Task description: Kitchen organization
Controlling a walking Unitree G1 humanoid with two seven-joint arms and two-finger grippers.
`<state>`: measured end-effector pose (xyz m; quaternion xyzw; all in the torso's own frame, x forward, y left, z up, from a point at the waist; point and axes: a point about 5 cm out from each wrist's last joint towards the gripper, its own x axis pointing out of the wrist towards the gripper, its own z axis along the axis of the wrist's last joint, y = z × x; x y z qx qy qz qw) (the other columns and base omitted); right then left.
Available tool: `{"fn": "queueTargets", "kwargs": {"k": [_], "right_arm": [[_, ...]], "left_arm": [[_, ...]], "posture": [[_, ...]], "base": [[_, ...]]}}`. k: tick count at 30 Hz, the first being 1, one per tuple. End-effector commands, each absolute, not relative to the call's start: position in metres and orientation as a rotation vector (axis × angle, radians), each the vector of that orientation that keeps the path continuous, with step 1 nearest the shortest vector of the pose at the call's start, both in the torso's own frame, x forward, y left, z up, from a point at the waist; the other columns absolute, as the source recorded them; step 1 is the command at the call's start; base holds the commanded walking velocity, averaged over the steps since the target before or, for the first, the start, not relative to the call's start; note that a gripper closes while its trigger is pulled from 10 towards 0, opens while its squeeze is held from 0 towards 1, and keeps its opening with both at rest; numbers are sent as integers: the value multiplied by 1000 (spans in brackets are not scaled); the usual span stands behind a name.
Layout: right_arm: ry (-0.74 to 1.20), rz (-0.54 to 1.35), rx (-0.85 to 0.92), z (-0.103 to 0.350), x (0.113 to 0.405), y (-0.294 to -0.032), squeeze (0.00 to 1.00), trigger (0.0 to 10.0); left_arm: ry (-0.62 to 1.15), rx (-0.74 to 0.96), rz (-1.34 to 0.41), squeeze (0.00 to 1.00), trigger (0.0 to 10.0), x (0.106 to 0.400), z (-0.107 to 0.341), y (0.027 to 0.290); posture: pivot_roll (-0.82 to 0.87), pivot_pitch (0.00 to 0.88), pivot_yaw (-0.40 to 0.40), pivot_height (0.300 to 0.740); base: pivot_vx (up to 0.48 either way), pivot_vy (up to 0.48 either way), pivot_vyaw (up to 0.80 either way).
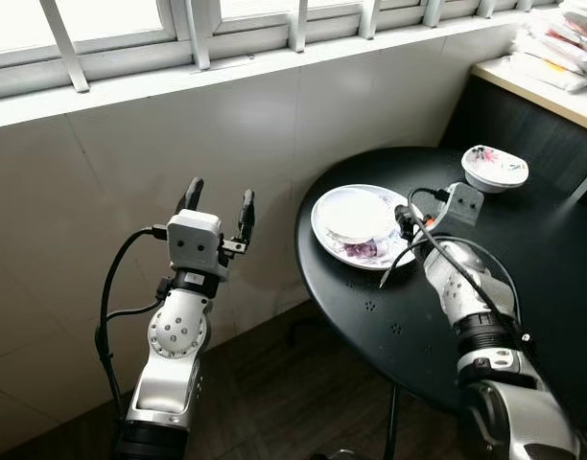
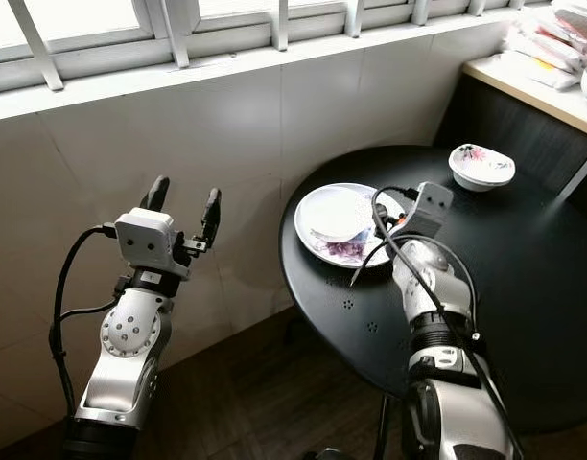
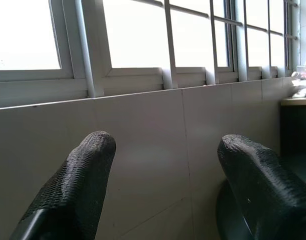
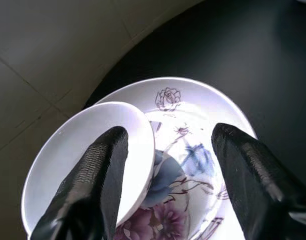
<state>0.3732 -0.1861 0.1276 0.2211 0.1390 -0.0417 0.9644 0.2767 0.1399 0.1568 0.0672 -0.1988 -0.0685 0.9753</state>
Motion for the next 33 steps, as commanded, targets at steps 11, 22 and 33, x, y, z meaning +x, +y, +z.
{"fn": "queueTargets", "kwargs": {"k": [11,22,33], "right_arm": [[377,-9,598,117,382,-167,0,10000],[451,-37,687,106,381,-161,0,10000],[509,-24,710,95,377,-154,0,3216]], "left_arm": [[-392,144,-142,0,10000,279,156,137],[-386,148,-134,0,10000,278,156,138],[-378,150,-132,0,10000,278,154,137]], "posture": [[49,3,-54,740],[56,8,-58,740],[63,3,-62,740]], "base": [[0,0,0],[0,0,0],[0,0,0]]}}
